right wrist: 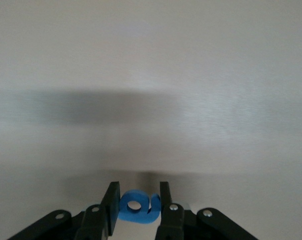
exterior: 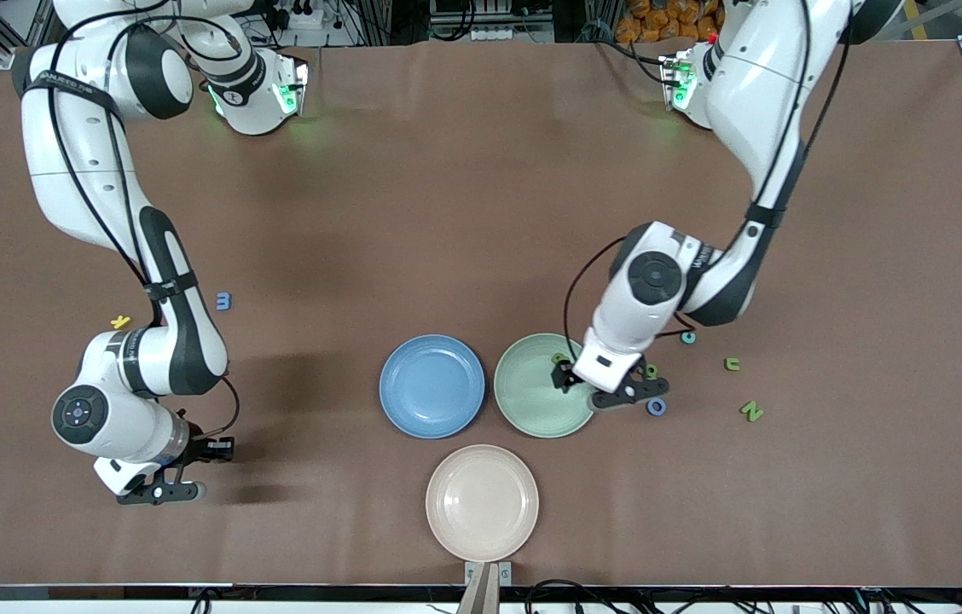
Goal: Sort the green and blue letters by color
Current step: 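Carry the green B into the green plate with the left gripper, then drop the blue a into the blue plate with the right gripper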
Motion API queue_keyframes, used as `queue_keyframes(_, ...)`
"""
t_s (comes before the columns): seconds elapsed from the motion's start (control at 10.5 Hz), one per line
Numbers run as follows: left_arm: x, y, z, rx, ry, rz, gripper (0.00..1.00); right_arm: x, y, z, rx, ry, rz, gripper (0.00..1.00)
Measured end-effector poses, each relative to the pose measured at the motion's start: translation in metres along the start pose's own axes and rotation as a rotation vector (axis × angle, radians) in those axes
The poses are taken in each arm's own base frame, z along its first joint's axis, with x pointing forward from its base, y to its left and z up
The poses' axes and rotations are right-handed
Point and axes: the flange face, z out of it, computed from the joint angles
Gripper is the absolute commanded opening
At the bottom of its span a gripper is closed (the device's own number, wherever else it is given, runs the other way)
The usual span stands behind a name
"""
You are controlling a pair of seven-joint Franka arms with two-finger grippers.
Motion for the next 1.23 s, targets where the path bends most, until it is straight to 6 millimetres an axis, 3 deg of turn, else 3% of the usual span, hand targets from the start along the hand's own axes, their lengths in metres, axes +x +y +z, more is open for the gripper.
queue_keyframes(0.28,0.044,-0.059,-0.017,0.045,-0.020,0.203,1.00,0.006,-0.043,-0.055,0.005,-0.025,-0.013,0.00)
queue_keyframes(0.47,0.051,-0.089,-0.007,0.072,-0.073,0.375,0.99,0.009,-0.055,-0.081,0.011,-0.004,-0.027,0.00)
queue_keyframes(0.57,0.047,-0.099,0.000,0.090,-0.125,0.442,0.96,0.010,-0.073,-0.089,0.015,0.009,-0.050,0.00)
queue_keyframes(0.76,0.042,-0.112,0.009,0.107,-0.193,0.525,0.83,0.005,-0.122,-0.093,0.020,0.004,-0.083,0.00)
queue_keyframes(1.04,0.031,-0.109,0.014,0.112,-0.234,0.562,0.82,-0.010,-0.191,-0.103,0.020,-0.028,-0.135,0.00)
queue_keyframes(1.23,0.022,-0.102,0.021,0.113,-0.252,0.575,0.81,-0.027,-0.228,-0.135,0.000,-0.083,-0.175,0.00)
